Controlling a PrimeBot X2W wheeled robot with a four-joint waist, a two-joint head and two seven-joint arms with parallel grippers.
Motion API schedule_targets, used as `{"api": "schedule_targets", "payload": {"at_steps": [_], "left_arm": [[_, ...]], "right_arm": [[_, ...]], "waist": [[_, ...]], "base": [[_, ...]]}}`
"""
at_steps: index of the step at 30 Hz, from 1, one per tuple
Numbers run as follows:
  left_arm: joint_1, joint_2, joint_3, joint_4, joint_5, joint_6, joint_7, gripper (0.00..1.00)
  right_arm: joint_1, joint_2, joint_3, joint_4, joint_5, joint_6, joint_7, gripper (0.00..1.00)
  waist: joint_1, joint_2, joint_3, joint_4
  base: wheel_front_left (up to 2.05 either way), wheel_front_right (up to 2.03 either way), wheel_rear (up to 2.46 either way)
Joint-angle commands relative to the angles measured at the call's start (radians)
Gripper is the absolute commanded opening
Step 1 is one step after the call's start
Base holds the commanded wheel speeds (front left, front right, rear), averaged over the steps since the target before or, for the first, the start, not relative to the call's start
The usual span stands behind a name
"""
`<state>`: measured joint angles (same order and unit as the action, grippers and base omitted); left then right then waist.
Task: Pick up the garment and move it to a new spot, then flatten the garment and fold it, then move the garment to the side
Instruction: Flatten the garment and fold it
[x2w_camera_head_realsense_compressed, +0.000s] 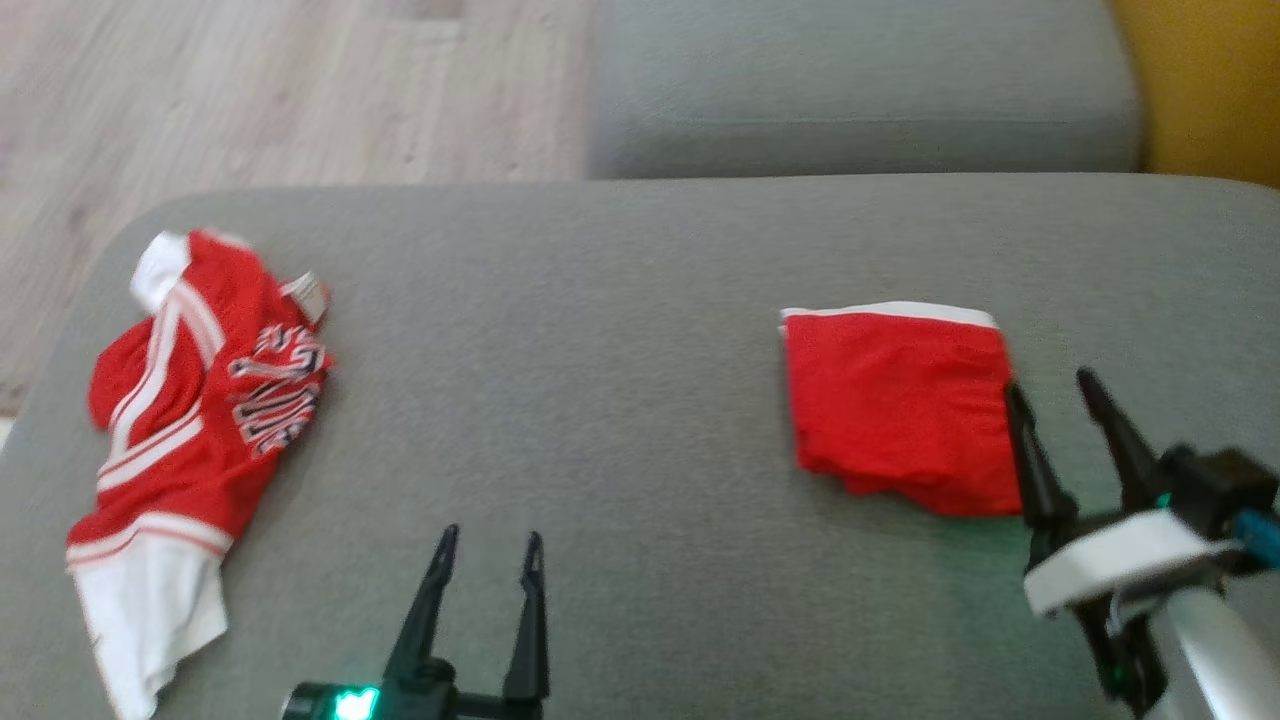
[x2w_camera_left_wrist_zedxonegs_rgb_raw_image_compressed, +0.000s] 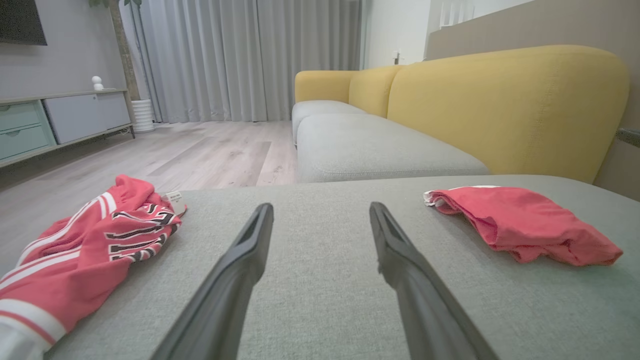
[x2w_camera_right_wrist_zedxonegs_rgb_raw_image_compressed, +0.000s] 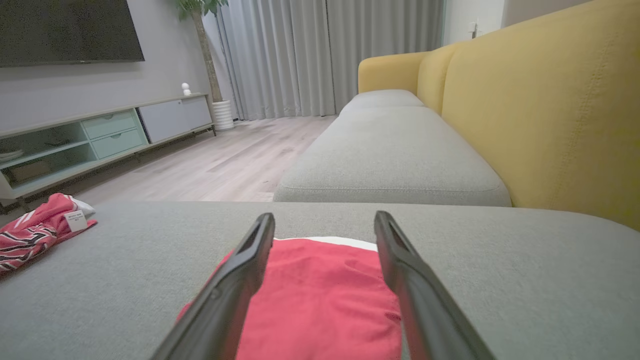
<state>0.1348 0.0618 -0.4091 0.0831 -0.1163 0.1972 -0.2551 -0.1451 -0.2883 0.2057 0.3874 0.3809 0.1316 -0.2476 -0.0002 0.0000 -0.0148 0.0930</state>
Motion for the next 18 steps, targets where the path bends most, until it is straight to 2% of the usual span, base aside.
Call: {"api": "schedule_targets", "payload": {"at_steps": [1,10,13,18], "left_arm": [[-0.022,-0.002,0.049,-0.039,-0.007,0.01,-0.007,1.0],[0.026,-0.003,0.096,-0.057,-0.003,0.019,-0.007,1.0],[0.04,-0.004,0.11,-0.058,0.001,0.024,-0.007,1.0],[0.055,-0.005,0.13,-0.059,0.002,0.026,-0.007,1.0]], "right_arm": [[0.007,-0.002,0.0,-0.045,-0.026,-0.001,-0.013,1.0],[0.167,0.066,-0.078,-0.169,-0.161,-0.001,-0.014,1.0],[0.208,0.087,-0.091,-0.196,-0.161,-0.001,-0.014,1.0],[0.238,0.088,-0.079,-0.216,-0.149,-0.001,-0.014,1.0]], "waist": [[0.0002,0.0,-0.034,-0.045],[0.0002,0.0,-0.061,-0.099],[0.0002,0.0,-0.065,-0.111],[0.0002,0.0,-0.069,-0.124]], "base": [[0.0,0.0,0.0],[0.0,0.0,0.0],[0.0,0.0,0.0],[0.0,0.0,0.0]]}}
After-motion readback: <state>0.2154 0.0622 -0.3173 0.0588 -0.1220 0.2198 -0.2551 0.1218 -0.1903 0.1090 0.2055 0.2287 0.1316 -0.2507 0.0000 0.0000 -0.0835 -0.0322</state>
